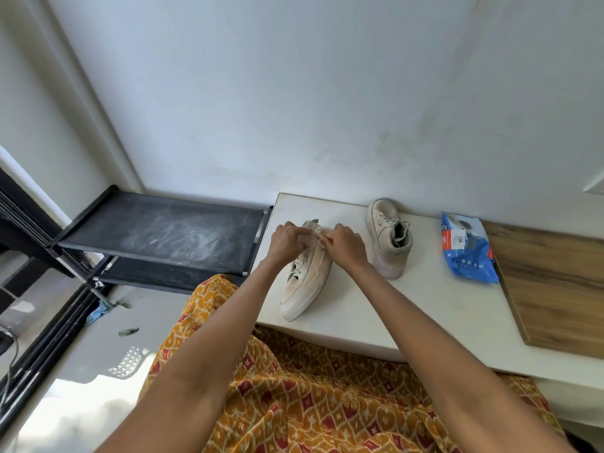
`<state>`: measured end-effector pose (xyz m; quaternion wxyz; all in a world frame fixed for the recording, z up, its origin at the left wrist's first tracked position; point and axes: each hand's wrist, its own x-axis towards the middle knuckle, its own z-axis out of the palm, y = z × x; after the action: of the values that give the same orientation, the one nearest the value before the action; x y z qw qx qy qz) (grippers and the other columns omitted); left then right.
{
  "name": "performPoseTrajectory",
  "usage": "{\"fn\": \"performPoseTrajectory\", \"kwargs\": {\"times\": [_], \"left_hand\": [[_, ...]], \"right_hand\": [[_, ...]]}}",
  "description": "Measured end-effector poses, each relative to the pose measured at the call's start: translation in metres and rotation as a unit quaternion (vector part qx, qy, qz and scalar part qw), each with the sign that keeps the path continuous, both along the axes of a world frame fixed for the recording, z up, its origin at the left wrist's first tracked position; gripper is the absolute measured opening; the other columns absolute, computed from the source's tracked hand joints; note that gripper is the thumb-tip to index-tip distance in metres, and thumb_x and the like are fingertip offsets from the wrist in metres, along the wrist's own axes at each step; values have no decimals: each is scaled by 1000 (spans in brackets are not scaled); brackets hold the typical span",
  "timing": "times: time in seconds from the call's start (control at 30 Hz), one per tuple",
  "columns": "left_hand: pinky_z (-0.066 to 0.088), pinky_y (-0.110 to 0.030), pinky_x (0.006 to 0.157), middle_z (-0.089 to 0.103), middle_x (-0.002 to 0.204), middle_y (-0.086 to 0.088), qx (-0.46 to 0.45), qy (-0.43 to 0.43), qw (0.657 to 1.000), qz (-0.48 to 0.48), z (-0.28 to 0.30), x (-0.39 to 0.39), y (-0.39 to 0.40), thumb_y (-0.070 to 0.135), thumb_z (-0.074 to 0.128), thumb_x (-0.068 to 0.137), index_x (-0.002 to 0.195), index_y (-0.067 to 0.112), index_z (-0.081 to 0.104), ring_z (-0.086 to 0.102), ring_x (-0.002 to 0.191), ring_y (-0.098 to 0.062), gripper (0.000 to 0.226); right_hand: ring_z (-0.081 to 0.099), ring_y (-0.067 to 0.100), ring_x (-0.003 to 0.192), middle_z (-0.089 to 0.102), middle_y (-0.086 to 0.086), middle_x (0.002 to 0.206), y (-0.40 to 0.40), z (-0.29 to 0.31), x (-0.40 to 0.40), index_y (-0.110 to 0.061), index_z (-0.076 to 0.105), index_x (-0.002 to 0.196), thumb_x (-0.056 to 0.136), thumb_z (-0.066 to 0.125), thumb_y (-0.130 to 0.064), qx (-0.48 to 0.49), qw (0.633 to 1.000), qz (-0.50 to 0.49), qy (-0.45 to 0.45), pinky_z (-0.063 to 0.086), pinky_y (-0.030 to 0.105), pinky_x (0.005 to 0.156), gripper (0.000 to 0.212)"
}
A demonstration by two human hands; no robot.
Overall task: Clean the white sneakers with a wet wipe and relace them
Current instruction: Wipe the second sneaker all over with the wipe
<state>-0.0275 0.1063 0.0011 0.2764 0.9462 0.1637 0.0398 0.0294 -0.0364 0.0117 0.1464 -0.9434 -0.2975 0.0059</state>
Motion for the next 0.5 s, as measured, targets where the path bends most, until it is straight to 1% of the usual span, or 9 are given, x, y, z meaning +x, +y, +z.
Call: {"fn": "performPoseTrajectory", "kwargs": {"times": [0.07,0.17,0.27,0.33,0.4,0.43,0.47,0.5], "left_hand": [[39,-35,95,58,118,-14,-10,-5,1000,2,0,-1,1,18,58,88,120,20,65,50,111,-33,33],[40,-37,93,60,116,-13,-18,-19,1000,4,1,-2,-1,16,58,87,117,21,66,52,110,-32,32],[40,-37,90,60,115,-12,-9,-27,1000,-5,7,-1,-9,14,53,88,116,23,67,52,106,-31,33],[38,-35,88,59,115,-11,6,-29,999,-21,9,0,-17,15,53,88,118,24,66,51,105,-30,34],[36,-34,87,58,117,-11,17,-27,999,-29,9,0,-21,15,53,89,119,23,65,50,106,-32,33],[36,-35,87,58,117,-11,19,-27,999,-25,8,-1,-21,16,53,89,119,22,65,50,107,-32,33],[37,-36,87,58,116,-11,21,-28,999,-18,8,-2,-19,15,53,89,121,22,64,49,107,-33,34],[37,-36,87,58,116,-12,22,-30,999,-13,8,-3,-17,13,53,88,123,21,63,49,107,-34,37]], "right_hand": [[56,31,93,62,12,98,-8,-2,-6,-17,69,108,97,47,-34,-5,997,53,-51,40,36,75,30],[59,30,84,62,11,85,-23,-6,-15,-19,74,97,93,53,-33,62,985,150,-62,42,36,71,25],[57,22,75,61,5,75,-30,-3,-24,-15,75,82,86,62,-22,79,974,212,-10,41,34,75,15],[53,15,70,62,3,69,-33,2,-23,-11,72,71,80,62,-19,75,971,224,37,41,31,69,16],[52,17,63,61,5,63,-34,7,-15,-9,68,65,80,56,-30,96,979,170,66,42,31,60,28],[53,19,63,60,4,61,-35,8,-7,-11,67,65,82,54,-34,125,983,112,72,41,31,58,32],[55,20,66,61,2,64,-36,9,2,-16,70,70,86,54,-36,157,984,45,71,42,31,59,30],[58,21,71,65,2,71,-36,10,11,-19,71,78,89,54,-36,177,982,-20,67,44,31,62,26]]}}
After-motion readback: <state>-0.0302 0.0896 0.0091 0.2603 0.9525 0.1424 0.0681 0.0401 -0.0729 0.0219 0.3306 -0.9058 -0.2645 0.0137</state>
